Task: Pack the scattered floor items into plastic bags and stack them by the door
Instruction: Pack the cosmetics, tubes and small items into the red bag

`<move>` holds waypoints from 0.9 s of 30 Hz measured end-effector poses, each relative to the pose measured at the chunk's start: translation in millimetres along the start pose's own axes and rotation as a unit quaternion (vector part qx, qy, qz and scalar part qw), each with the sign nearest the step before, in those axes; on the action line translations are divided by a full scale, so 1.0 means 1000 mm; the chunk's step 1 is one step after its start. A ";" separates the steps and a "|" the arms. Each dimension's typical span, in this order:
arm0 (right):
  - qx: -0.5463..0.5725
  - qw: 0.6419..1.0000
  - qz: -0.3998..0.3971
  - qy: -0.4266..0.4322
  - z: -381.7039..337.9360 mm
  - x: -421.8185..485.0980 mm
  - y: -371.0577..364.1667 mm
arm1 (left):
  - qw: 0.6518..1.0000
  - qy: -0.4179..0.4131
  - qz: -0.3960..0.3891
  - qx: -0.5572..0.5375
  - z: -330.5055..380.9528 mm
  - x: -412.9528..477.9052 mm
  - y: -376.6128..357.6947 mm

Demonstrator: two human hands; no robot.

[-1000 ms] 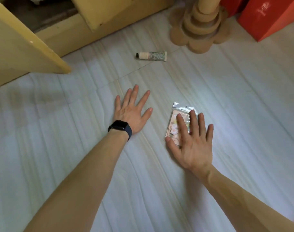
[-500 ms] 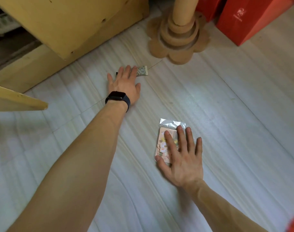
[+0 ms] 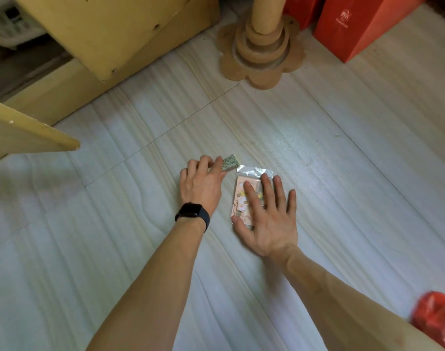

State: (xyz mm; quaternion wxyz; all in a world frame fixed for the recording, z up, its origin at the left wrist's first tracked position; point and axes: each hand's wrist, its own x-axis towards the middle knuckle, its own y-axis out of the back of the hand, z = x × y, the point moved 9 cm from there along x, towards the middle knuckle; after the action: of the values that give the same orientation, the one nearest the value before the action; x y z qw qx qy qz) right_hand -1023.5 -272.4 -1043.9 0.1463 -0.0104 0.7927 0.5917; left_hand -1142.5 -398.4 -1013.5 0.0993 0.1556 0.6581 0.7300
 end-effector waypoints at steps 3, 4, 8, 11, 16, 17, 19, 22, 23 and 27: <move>-0.005 1.000 0.007 0.008 -0.001 -0.001 0.001 | 1.000 0.016 0.000 0.001 0.002 -0.023 0.002; -0.004 1.000 0.011 0.010 -0.002 -0.001 0.003 | 1.000 0.025 0.003 -0.003 0.003 -0.030 0.003; -0.005 0.999 0.028 0.024 -0.003 -0.002 0.004 | 0.998 0.060 -0.014 -0.030 0.005 -0.069 0.004; 0.002 0.998 0.039 0.038 -0.005 -0.004 0.001 | 0.996 0.072 -0.025 -0.041 0.005 -0.111 0.006; -0.013 0.998 0.030 0.063 -0.010 -0.041 0.004 | 0.989 0.068 -0.126 -0.038 0.003 -0.181 0.011; -0.024 0.999 0.006 0.046 -0.010 -0.051 0.001 | 0.982 0.069 -0.171 -0.036 0.003 -0.196 0.011; -0.025 0.997 -0.067 -0.013 -0.006 -0.075 -0.007 | 0.968 0.068 -0.242 -0.030 0.003 -0.224 0.018; 0.061 0.985 -0.145 -0.069 0.000 -0.127 -0.007 | 0.949 0.064 -0.309 -0.018 -0.002 -0.248 0.048; 0.097 0.979 -0.167 -0.071 0.002 -0.146 -0.003 | 0.947 0.060 -0.315 -0.022 -0.004 -0.250 0.064; 0.017 0.970 -0.242 0.017 0.007 -0.200 0.024 | 0.969 0.021 -0.245 -0.016 0.007 -0.230 0.159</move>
State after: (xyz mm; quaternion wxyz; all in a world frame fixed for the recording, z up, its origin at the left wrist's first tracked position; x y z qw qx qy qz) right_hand -835.2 -289.7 -974.7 0.2715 -0.2100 0.7791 0.5246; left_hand -916.0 -490.0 -877.1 0.2638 -0.0270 0.6660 0.6972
